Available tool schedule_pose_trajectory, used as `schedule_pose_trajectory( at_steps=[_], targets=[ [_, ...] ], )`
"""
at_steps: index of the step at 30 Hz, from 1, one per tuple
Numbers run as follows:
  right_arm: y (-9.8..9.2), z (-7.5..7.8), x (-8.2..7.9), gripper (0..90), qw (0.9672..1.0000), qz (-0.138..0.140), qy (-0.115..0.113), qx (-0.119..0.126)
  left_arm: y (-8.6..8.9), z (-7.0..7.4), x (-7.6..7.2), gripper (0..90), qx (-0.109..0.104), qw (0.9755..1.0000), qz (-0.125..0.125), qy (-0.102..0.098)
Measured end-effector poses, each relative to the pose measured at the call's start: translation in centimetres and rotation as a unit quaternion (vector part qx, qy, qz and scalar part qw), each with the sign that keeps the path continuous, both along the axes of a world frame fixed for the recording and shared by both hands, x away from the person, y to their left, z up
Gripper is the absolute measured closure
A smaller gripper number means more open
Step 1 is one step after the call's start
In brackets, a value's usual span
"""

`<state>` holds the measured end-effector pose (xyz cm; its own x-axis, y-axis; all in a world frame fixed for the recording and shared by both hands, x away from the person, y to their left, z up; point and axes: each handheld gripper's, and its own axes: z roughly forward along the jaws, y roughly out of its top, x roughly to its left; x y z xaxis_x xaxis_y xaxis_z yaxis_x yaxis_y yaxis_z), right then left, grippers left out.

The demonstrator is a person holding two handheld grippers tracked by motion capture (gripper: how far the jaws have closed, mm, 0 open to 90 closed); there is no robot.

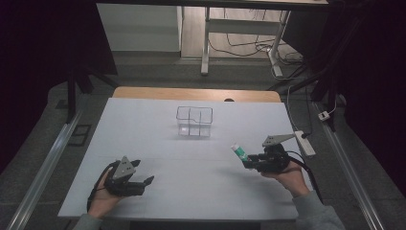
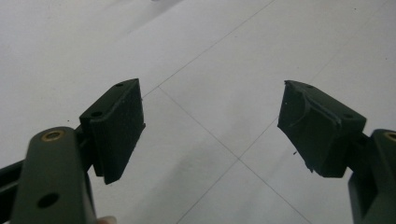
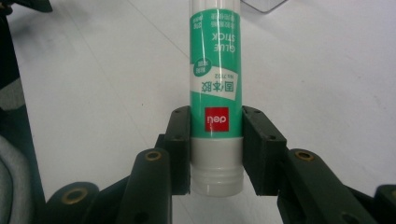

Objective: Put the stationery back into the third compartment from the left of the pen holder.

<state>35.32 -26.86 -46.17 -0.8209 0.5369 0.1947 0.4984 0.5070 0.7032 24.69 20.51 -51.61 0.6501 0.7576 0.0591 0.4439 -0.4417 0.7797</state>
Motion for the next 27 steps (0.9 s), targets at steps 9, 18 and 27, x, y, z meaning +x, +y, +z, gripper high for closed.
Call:
schedule_pose_trajectory(
  at_steps=[9, 18, 27],
  targets=[
    [1.1, -0.5, 0.2, 64.9, 0.9995, -0.007, 0.003, 0.031, -0.7, 0.4, 0.2, 22.7, 0.015, 0.9998, -0.007, -0.008],
    [2.6, -1.0, 0.2, 64.8, 0.9992, -0.001, 0.003, 0.040, -2.2, 1.1, 0.8, 23.3, 0.028, 0.9991, -0.026, -0.016],
    [4.5, -1.0, 0.2, 64.8, 0.9993, 0.010, -0.001, 0.037, -4.2, 1.6, 1.5, 23.7, 0.048, 0.9971, -0.052, -0.027]
  ],
)
